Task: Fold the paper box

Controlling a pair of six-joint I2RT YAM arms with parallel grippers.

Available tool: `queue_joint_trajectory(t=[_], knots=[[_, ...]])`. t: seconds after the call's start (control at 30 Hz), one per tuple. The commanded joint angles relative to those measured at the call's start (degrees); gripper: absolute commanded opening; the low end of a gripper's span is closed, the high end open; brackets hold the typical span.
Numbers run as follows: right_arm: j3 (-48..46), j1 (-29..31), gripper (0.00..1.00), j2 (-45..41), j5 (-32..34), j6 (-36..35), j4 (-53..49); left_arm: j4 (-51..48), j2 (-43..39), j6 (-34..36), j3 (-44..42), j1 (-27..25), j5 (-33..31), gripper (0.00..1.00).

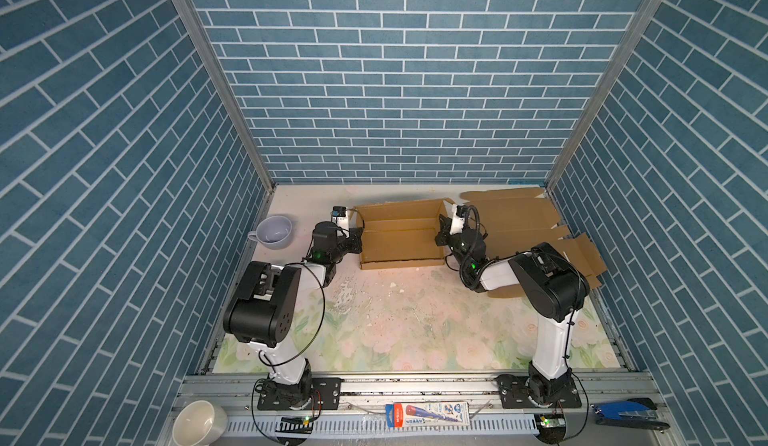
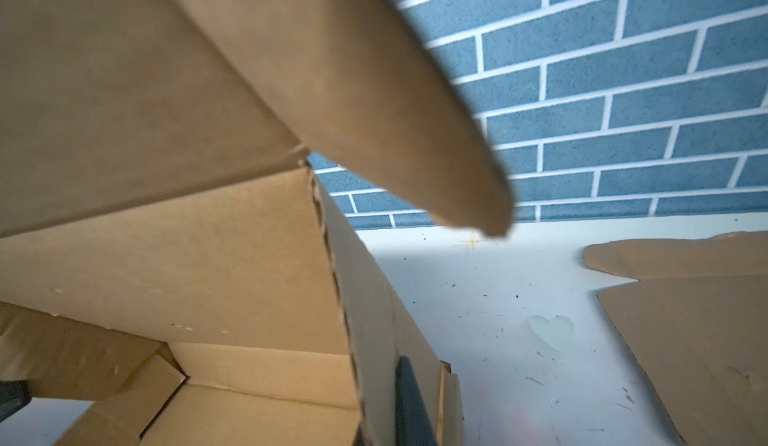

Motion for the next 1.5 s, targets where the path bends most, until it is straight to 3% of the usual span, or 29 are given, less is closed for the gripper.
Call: queue_joint_trajectory(t=[0.0,0.27,0.6,0.8,0.97,1.07,1.2,1.37,1.47], knots=[[-2.21,1.66,0.0,-0.89,-2.42,4.67,-3.6,-8.65,0.28,0.36,-1.0,-1.09,1.81,0.0],[-3.52,0.88,0.0,-1.57,-4.42,5.19,-4.04,-10.55,-0.17,0.77,-1.03,-1.1,0.93,0.0],[-2.3,-4.63,0.0,-7.32,-18.2,7.35,-14.36,-15.18,-1.11,1.24,0.42,-1.19,-0.93,0.0],[-2.15,-6.11,0.12,-10.9,-23.62,6.54,-19.14,-15.39,-1.01,1.33,0.47,-1.34,-1.06,0.0],[0.13,-6.36,0.15,-13.5,-23.32,3.15,-26.89,-15.56,-0.69,1.33,0.99,-1.41,-0.76,0.0],[1.55,-6.29,0.08,-12.68,-23.0,3.52,-28.13,-15.43,-0.28,1.24,1.27,-1.45,-0.48,0.0],[1.89,-4.82,0.0,-12.18,-18.23,3.71,-28.05,-15.64,-0.41,1.33,1.48,-1.45,-0.04,0.0],[2.81,-3.11,0.0,-12.34,-11.57,-0.32,-29.63,-17.17,-1.64,1.36,2.19,-1.4,0.75,0.0],[4.14,-3.28,0.0,-12.91,-10.52,-4.89,-33.2,-23.58,-5.05,3.3,4.27,-1.24,0.33,0.04]])
